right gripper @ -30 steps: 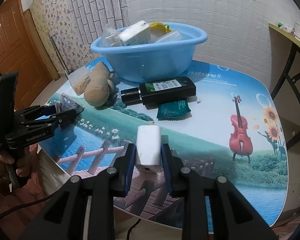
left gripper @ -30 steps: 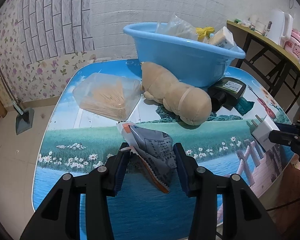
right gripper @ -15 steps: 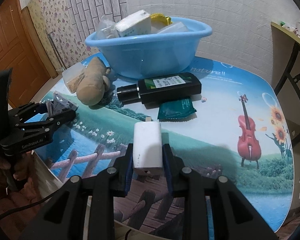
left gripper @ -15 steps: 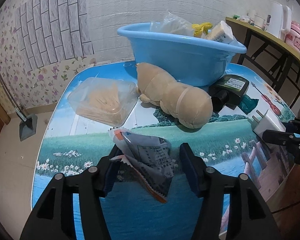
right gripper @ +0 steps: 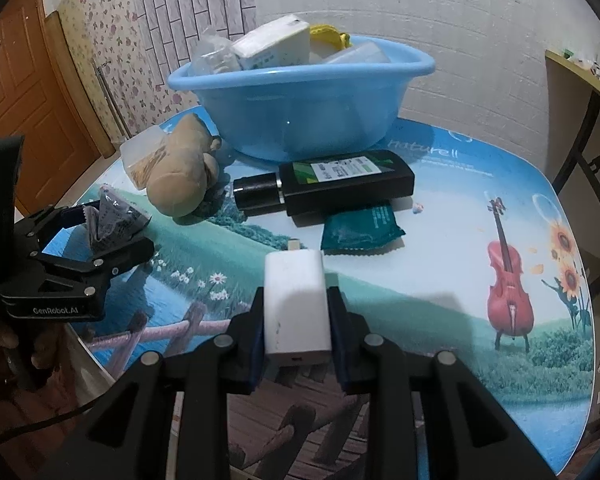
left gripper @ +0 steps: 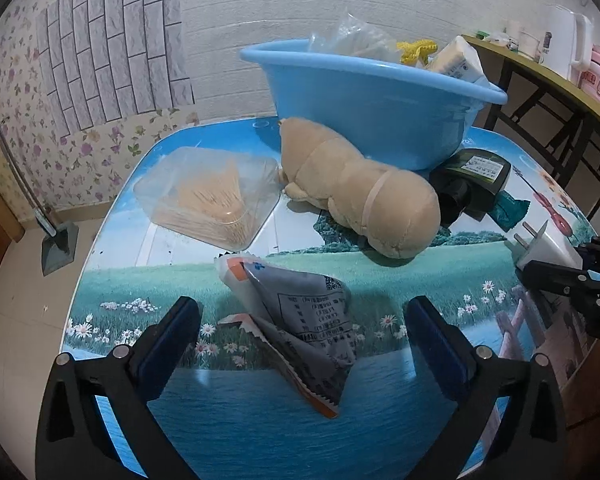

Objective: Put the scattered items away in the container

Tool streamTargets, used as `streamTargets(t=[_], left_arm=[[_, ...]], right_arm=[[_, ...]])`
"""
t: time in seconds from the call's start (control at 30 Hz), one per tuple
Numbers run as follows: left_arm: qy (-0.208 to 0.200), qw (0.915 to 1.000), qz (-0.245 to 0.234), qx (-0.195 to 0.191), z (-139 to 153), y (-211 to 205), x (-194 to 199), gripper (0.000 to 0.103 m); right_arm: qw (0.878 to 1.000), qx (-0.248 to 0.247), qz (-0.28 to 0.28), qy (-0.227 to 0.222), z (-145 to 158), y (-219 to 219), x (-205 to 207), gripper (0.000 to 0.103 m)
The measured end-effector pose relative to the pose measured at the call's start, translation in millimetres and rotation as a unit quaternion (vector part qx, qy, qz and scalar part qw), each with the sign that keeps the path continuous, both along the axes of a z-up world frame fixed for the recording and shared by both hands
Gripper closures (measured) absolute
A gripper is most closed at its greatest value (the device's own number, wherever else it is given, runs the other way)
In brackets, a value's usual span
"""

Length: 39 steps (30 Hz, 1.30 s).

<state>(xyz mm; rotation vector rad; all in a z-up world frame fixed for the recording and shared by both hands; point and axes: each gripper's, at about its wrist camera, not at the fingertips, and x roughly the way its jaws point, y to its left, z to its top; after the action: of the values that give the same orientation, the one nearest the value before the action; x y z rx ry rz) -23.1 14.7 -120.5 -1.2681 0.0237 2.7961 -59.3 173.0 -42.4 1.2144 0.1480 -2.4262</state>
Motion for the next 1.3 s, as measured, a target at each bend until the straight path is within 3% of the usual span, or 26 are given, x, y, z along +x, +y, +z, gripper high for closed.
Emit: streamTargets(t=[1.3], left_arm=[[0.008, 1.0000, 0.002, 0.001, -0.5, -0.6, 2.1, 0.000]], right_arm=[[1.000, 0.003, 0.001, 0.011, -2.3, -3.3, 1.6, 0.074]])
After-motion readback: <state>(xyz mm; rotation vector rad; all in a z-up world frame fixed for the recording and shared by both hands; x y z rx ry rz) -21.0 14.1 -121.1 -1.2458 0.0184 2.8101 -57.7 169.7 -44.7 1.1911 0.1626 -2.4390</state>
